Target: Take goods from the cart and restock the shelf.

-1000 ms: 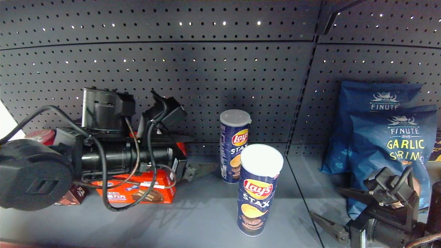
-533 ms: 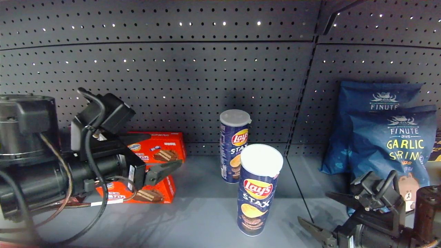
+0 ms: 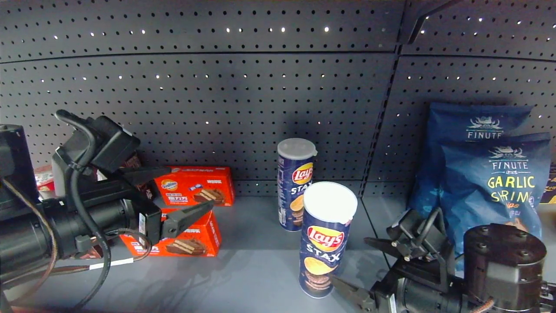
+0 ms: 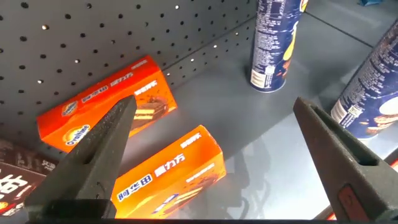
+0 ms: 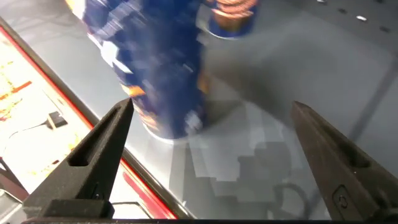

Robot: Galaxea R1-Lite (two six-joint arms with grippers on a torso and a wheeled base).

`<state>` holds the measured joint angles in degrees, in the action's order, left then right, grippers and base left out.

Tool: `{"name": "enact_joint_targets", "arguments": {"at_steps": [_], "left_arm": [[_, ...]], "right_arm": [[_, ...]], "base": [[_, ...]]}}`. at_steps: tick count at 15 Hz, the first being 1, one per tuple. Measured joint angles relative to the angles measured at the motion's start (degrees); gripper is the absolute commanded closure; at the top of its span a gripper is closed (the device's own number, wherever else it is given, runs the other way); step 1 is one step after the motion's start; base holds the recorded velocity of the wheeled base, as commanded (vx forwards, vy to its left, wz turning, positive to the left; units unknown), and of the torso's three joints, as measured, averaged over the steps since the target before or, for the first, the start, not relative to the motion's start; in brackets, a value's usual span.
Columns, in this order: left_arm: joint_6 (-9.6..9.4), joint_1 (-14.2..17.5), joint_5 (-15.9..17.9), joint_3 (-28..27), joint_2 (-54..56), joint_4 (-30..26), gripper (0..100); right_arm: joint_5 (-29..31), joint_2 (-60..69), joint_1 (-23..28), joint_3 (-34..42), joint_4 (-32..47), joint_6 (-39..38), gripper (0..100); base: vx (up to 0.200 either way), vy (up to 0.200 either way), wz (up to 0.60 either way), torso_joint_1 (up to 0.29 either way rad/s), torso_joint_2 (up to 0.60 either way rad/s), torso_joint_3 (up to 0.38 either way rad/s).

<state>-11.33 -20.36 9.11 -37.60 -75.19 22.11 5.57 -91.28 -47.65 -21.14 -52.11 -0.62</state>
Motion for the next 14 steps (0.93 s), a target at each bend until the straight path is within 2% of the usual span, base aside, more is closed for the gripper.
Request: {"name": "enact_joint_targets", "arguments": {"at_steps": [5,14], "left_arm": [[0.00,0.16,0.02,0.11,0.22,-0.02,0],[-0.11,0.05,0.02,2.12,1.00,-0.02,0]], "right_arm": [[0.01,-4.34,-1.35,-3.45,-0.20,0.00,0],[0.45,-4.89,-0.50,-3.15,-0.07,0.00,0]], "base": [[0.000,0.000,0.00,0.000,0.00,0.000],[0.000,0.000,0.00,0.000,0.00,0.000]]}}
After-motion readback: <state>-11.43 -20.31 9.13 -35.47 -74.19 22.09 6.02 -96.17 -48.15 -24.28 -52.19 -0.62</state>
